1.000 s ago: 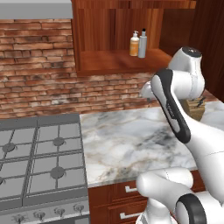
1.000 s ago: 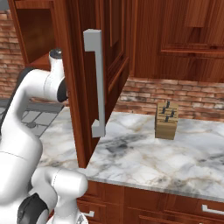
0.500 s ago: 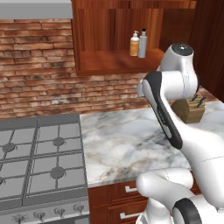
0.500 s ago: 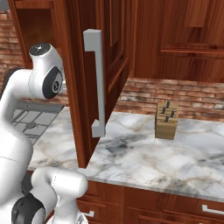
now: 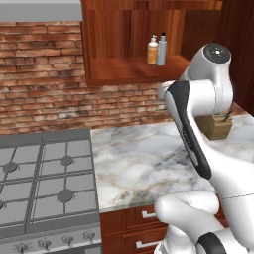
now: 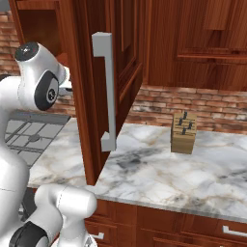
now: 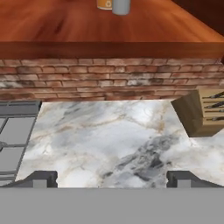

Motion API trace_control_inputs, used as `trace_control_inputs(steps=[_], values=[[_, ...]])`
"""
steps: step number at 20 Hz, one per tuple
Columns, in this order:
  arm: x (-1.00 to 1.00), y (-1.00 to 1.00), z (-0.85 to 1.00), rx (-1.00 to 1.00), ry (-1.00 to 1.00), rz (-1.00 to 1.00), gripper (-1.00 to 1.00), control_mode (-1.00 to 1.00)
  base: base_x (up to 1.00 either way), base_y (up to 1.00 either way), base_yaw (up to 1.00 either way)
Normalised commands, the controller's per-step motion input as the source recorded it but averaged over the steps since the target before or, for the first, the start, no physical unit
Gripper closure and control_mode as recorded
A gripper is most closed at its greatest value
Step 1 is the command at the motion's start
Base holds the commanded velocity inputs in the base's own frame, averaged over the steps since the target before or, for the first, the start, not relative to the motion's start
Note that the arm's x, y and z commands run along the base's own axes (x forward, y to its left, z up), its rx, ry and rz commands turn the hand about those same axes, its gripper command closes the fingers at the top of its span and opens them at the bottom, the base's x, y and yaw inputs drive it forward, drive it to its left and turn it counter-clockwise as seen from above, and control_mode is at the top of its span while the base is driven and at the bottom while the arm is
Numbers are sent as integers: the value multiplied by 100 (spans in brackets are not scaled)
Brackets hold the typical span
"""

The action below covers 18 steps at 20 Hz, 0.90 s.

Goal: Locate and retrieve the soap dispenser and soap dispenser from the cabinet. Place them next to the sink.

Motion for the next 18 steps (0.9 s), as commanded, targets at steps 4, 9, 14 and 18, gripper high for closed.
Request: trace_control_inputs(steps=[4, 9, 14, 18], values=[[-13, 0, 7, 0, -17, -1, -100, -100, 0, 0, 0], [0, 0, 9, -1, -1, 0, -100, -100, 0, 0, 0], [1, 0, 38, 0, -6, -1, -100, -100, 0, 0, 0], [12, 0, 18, 0, -6, 0, -100, -100, 0, 0, 0]])
